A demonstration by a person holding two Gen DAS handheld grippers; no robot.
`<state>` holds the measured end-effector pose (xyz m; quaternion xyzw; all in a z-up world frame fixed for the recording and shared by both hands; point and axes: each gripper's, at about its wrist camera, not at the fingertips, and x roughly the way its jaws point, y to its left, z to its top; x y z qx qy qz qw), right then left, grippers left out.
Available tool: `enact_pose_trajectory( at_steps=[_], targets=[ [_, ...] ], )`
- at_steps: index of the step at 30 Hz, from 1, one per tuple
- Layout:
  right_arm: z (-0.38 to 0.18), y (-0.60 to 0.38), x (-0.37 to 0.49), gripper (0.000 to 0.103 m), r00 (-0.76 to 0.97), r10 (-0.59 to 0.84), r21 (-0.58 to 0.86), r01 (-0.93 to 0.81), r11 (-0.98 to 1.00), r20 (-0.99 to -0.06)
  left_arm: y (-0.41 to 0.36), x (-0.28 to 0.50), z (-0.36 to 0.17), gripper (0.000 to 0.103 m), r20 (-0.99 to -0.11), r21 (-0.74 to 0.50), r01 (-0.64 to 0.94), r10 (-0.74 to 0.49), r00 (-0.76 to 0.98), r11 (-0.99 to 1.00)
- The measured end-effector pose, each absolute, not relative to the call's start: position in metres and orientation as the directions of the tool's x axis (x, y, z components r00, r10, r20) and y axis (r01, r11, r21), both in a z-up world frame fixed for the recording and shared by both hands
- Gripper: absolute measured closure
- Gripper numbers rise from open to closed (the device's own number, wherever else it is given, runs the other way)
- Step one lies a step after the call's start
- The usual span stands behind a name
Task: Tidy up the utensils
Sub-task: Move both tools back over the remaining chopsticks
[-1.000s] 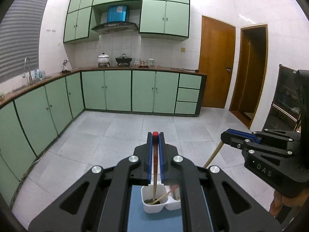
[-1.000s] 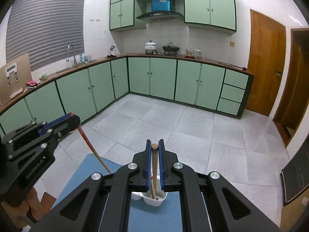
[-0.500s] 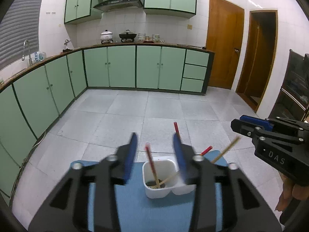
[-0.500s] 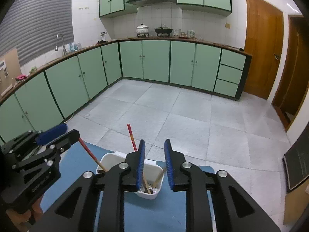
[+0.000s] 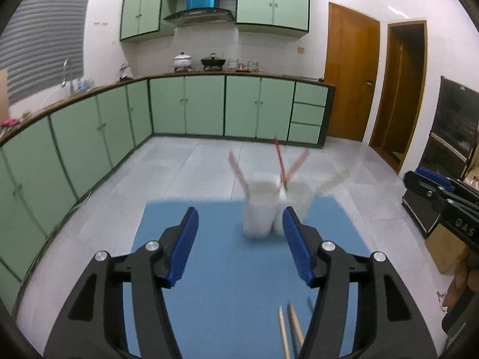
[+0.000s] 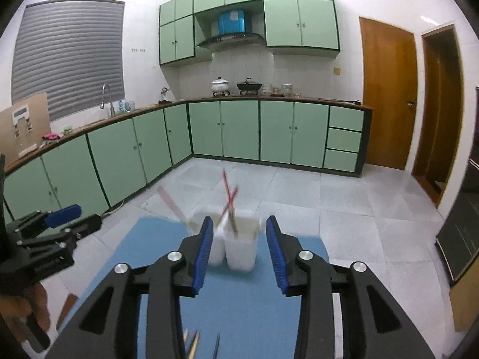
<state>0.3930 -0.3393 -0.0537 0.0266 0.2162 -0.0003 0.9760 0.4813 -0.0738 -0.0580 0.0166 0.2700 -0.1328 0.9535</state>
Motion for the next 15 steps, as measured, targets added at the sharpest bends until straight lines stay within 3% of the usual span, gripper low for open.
enact_pose_trajectory(
  at_steps=[7,15],
  targets=[
    [-0.148,-0.309,0.267,0.063,0.899,-0.014,0.057,0.043,0.997,-0.437,-0.044,0.362,-0.150,0.043,-0.585,-0.075,0.227,-0.227,0.779,0.971],
    [-0.232,-0.273,0.203,0.064,0.846,0.049,0.102,0.007,0.995,-0.530,-0.046,0.278,-0.220,0.043,-0.625,-0.068,0.252,-0.238,0.743,0.965]
  ],
)
